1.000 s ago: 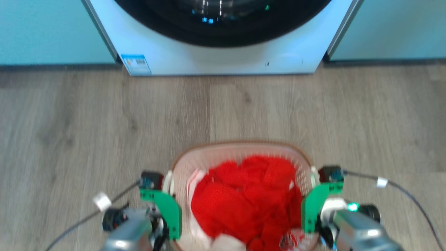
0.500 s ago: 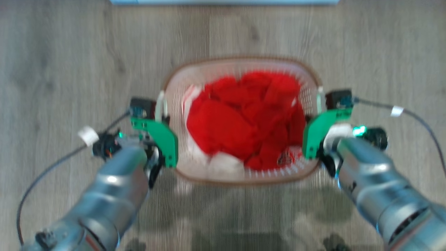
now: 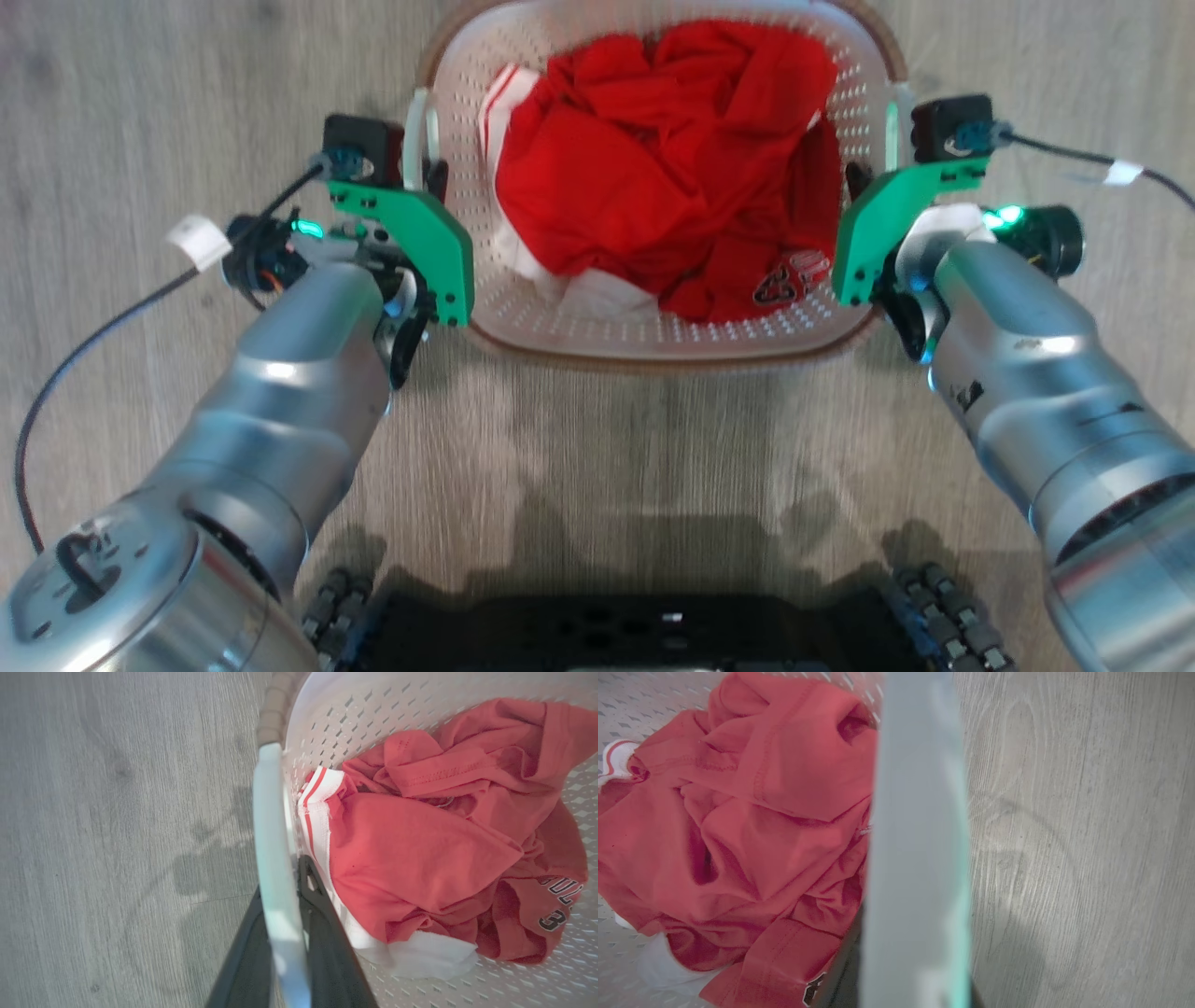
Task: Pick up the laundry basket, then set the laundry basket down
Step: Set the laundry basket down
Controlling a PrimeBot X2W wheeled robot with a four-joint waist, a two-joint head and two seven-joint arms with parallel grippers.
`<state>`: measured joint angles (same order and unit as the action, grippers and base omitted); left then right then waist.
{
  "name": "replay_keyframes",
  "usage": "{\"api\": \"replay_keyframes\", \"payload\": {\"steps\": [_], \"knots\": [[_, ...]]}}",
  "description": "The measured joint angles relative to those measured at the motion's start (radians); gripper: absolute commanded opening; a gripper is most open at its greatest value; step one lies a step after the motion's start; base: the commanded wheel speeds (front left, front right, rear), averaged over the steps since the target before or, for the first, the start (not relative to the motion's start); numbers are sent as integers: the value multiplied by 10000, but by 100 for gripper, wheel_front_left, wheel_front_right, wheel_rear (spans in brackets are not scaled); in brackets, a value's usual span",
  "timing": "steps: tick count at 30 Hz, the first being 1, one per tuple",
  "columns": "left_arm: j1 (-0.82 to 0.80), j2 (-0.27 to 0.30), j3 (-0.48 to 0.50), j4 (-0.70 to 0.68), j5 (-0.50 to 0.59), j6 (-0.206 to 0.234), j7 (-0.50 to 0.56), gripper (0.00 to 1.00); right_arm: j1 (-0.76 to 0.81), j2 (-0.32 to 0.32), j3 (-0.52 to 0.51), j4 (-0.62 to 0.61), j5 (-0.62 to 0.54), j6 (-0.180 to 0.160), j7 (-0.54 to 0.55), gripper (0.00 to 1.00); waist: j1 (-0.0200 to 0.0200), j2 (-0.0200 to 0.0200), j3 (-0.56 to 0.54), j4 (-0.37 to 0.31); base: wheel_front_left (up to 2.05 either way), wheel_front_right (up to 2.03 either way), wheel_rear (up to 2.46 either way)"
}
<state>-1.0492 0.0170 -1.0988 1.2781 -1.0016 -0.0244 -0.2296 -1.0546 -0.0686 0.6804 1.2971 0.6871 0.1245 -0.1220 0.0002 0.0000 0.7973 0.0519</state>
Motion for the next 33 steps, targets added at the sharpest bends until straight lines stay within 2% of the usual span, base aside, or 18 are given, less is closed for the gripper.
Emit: {"api": "replay_keyframes", "payload": {"steps": [10, 26, 28, 30, 31, 32, 33], "knots": [[-389, -6, -161, -44, 58, 33, -75, 0, -209, 2, -1294, -38, -1294, 2, -17, 0, -1, 0, 1072, 157, 0, 0, 0], [-572, -4, -318, -297, -42, 163, -194, 0, -234, 59, -2924, -48, -2938, 2, -23, 0, -2, 0, 1343, 203, 0, 0, 0], [-570, -4, -343, -309, -46, 174, -192, 0, -226, 65, -3039, -29, -3116, 2, -23, 27, -2, 0, 1308, 199, 0, 0, 0], [-587, -4, -355, -353, -148, 247, -190, 38, -210, 56, -3049, 0, -3290, 2, -29, 49, -2, 0, 1253, 222, 0, 0, 0], [-591, 4, -370, -349, -184, 265, -180, 65, -212, 48, -3049, -2, -3352, 2, -31, 87, -2, 0, 1221, 233, 0, 0, 0], [-588, 23, -384, -339, -217, 274, -178, 89, -211, 21, -3055, 8, -3359, 4, -42, 100, -2, 0, 1186, 241, 0, 0, 0], [-580, 59, -387, -339, -245, 318, -171, 93, -211, -15, -3058, 17, -3359, 4, -81, 100, -2, 0, 1148, 249, 0, 0, 0]]}}
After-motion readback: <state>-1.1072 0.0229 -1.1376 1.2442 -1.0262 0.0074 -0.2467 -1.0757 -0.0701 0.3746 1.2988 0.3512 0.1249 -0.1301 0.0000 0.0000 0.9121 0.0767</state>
